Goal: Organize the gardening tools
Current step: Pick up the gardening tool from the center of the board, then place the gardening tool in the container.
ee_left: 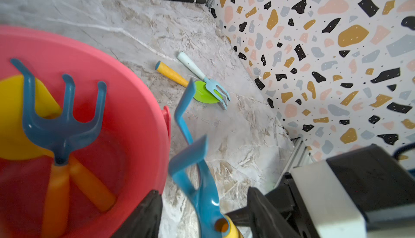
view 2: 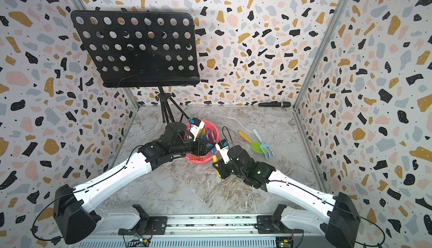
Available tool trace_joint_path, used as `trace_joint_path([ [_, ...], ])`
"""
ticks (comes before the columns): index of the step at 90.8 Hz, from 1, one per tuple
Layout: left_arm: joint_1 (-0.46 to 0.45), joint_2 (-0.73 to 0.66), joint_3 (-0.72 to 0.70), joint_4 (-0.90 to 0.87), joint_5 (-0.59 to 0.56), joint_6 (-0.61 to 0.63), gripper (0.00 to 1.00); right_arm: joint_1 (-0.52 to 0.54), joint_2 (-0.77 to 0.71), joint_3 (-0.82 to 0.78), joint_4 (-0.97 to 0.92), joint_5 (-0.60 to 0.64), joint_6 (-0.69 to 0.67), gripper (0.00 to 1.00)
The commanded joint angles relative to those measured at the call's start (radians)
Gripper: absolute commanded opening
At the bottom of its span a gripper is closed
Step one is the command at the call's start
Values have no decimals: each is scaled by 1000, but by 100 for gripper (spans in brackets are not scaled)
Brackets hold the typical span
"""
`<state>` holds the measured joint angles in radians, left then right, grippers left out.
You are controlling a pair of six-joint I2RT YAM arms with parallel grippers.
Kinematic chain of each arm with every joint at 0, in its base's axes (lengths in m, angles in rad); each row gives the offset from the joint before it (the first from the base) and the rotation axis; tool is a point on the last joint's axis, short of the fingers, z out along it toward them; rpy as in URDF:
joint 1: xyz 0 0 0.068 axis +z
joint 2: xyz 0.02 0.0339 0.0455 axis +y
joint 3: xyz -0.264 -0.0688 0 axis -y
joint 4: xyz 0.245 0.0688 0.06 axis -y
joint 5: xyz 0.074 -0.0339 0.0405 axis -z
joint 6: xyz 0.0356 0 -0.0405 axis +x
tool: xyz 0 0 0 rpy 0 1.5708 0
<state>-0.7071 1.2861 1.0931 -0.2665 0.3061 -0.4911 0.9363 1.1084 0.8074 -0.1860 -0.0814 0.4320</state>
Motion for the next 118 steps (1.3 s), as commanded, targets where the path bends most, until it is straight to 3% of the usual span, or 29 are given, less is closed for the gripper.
trace_joint_path([
  [1,3,-5,27,34,0,14,51,13,5,51,19,26,-35,0],
  [9,3,-13,22,35,-17,17,42,15,11,54,18,30,-36,0],
  [18,3,-29,12,35,-45,20,25,15,8,55,14,40,-36,1],
  [33,3,-52,-4,50,-76,25,3,15,-1,52,6,56,-39,15],
  [42,3,-66,-15,69,-92,26,0,15,-7,53,1,66,-42,30],
  [61,3,-114,-34,131,-146,50,0,15,-37,64,-41,128,-51,78],
  [71,3,-155,-40,161,-200,82,0,15,-66,64,-71,180,-52,98],
  [109,3,-259,-25,226,-503,279,0,12,-158,114,-232,552,-25,100],
  [118,3,-251,-21,248,-555,332,0,-3,-163,120,-241,578,-32,100],
])
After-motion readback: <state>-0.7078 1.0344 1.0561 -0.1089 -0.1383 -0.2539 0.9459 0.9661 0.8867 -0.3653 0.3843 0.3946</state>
